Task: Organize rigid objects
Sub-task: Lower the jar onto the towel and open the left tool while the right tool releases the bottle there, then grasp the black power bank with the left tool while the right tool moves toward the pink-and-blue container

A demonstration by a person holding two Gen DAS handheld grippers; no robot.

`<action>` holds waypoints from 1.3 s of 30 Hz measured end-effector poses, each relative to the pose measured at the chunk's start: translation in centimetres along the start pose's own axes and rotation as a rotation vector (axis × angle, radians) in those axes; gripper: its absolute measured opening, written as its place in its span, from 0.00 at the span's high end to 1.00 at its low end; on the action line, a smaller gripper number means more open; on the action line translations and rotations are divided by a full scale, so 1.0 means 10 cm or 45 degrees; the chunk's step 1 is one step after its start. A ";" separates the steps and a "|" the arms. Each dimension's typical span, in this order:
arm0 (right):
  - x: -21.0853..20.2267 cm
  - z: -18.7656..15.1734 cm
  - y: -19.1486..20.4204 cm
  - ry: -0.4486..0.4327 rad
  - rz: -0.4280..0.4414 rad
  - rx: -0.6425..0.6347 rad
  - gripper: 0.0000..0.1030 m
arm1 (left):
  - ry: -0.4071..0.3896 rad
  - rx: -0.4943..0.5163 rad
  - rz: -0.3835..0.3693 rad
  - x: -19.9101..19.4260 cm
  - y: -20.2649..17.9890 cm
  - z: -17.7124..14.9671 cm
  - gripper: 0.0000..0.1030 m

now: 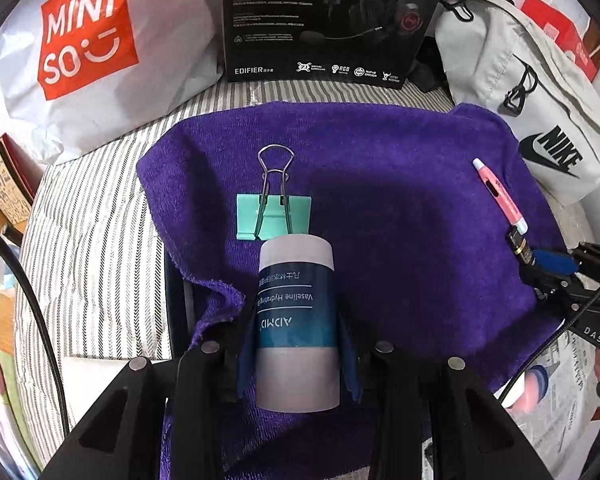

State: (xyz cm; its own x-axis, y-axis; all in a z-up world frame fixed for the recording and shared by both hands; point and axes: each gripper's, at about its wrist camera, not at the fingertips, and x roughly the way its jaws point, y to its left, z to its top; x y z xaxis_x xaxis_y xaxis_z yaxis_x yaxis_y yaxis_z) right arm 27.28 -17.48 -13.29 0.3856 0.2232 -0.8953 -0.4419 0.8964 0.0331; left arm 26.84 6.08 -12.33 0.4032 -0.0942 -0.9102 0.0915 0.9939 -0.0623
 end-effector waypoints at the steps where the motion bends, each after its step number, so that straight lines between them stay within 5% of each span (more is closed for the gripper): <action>1: 0.00 0.00 0.01 0.000 0.005 -0.004 0.69 | -0.003 0.009 0.009 0.01 -0.01 0.00 0.67; 6: 0.02 0.01 0.08 -0.001 0.013 -0.032 0.55 | -0.004 0.057 0.059 0.04 -0.08 0.02 0.67; 11: 0.00 0.00 0.08 0.004 0.008 -0.010 0.55 | -0.010 0.053 0.057 0.03 -0.07 -0.01 0.66; 18: -0.18 -0.09 -0.01 -0.011 0.007 0.060 0.54 | 0.004 0.065 0.061 -0.01 -0.12 -0.15 0.44; 28: -0.60 -0.40 -0.01 -0.065 0.006 0.149 0.52 | -0.012 0.018 0.080 -0.33 -0.16 -0.39 0.44; 39: -1.02 -0.87 0.04 -0.123 0.022 0.243 0.47 | -0.038 0.055 -0.027 -0.76 -0.53 -0.90 0.42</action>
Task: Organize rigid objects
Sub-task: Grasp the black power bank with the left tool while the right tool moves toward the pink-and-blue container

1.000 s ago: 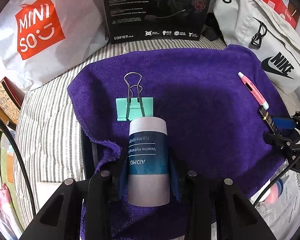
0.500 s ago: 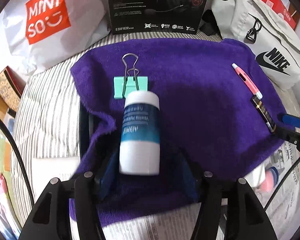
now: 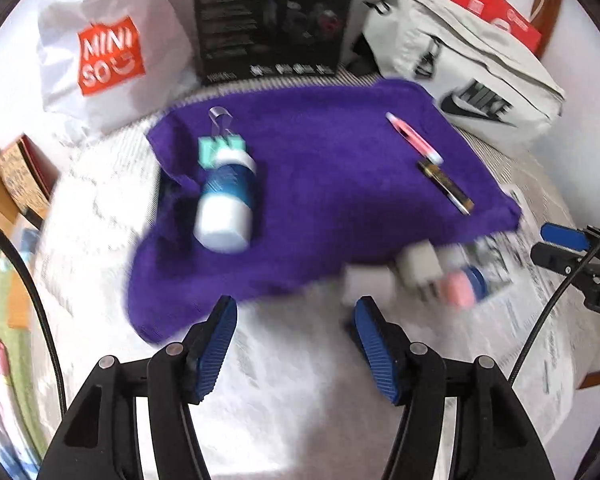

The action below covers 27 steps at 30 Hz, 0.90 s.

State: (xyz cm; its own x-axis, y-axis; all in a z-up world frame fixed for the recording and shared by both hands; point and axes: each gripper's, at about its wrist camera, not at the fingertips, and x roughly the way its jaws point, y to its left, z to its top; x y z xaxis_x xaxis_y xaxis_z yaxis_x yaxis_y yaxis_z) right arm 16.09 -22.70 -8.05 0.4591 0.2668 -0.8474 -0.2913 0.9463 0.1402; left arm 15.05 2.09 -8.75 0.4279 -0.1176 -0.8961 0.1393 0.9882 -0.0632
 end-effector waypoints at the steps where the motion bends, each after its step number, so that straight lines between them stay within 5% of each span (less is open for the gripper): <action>1: -0.04 -0.06 0.00 -0.002 0.003 0.007 0.47 | 0.016 -0.001 -0.004 0.03 -0.05 -0.07 0.42; 7: -0.19 -0.35 -0.07 0.004 0.023 0.054 0.46 | 0.080 0.007 -0.062 0.12 -0.29 -0.29 0.42; 15: -0.23 -0.61 -0.17 0.026 0.074 0.139 0.46 | 0.156 0.094 0.020 0.32 -0.55 -0.35 0.42; 20: -0.25 -0.68 -0.17 0.020 0.085 0.139 0.46 | 0.154 0.086 0.101 0.29 -0.42 -0.39 0.33; 27: -0.18 -0.68 -0.12 0.044 0.107 0.113 0.46 | 0.116 0.038 0.120 0.30 -0.29 -0.34 0.35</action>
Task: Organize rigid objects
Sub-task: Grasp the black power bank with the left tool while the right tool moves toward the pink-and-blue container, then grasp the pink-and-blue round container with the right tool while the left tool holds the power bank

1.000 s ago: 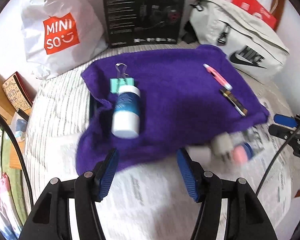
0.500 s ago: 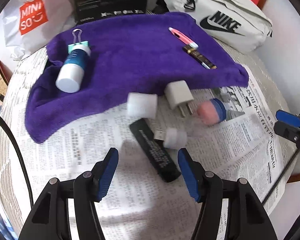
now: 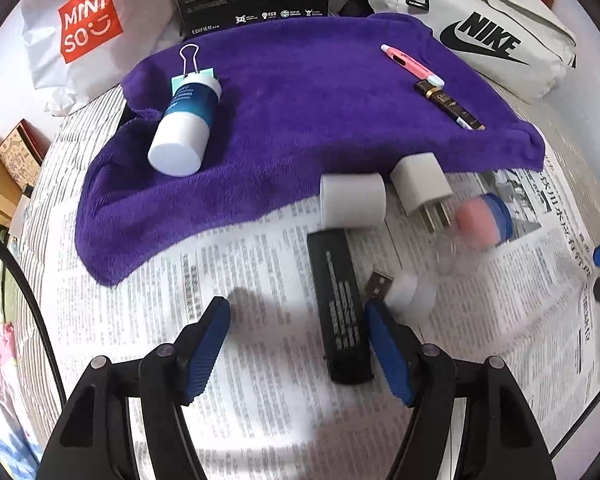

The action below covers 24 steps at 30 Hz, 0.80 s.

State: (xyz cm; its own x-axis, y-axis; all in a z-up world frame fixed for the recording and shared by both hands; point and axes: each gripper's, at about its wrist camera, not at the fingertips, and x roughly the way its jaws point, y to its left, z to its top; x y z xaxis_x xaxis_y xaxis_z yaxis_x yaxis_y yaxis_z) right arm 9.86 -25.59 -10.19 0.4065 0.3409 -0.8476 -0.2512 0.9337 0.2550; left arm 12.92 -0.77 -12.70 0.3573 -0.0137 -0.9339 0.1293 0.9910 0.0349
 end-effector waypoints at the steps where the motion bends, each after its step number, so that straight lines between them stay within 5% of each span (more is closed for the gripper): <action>1: 0.01 0.00 0.00 0.004 0.000 -0.002 0.46 | -0.010 0.000 -0.004 0.00 -0.01 0.01 0.35; 7: 0.09 0.01 0.03 0.028 0.004 -0.007 0.46 | -0.032 0.050 -0.046 0.00 -0.07 0.04 0.56; 11: 0.16 0.04 0.10 0.039 0.009 -0.022 0.46 | -0.037 0.071 -0.081 -0.04 -0.12 0.03 0.79; 24: 0.50 0.38 0.44 0.005 0.007 -0.030 0.46 | -0.041 0.035 -0.095 -0.08 0.15 -0.09 0.79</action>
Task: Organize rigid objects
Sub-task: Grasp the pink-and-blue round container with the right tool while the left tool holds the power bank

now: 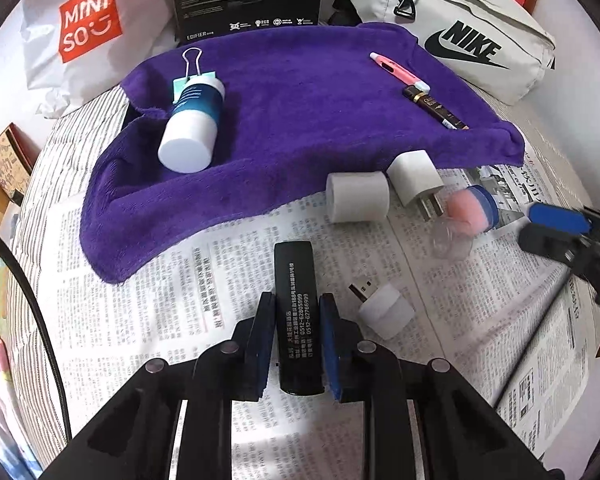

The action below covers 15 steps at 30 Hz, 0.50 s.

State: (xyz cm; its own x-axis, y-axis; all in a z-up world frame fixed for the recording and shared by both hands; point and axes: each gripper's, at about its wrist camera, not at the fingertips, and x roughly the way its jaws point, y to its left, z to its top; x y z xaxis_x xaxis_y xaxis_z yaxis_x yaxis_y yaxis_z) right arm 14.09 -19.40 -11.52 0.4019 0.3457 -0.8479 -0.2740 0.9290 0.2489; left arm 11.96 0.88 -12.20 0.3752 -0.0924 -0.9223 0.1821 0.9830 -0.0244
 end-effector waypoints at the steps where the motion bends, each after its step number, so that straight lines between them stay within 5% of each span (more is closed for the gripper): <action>1: 0.03 0.01 0.01 -0.001 0.000 -0.002 0.46 | 0.000 -0.004 0.002 0.01 0.03 0.00 0.79; 15: 0.34 0.11 0.20 0.010 -0.128 -0.064 0.49 | -0.026 -0.029 -0.032 -0.01 0.13 -0.06 0.79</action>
State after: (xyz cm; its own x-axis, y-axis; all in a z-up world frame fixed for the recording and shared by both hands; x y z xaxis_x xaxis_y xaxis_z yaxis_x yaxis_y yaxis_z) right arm 15.89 -16.21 -13.37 0.4231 0.2497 -0.8710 -0.2764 0.9510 0.1384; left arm 11.62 2.30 -12.34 0.3894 -0.1204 -0.9132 0.1713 0.9836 -0.0567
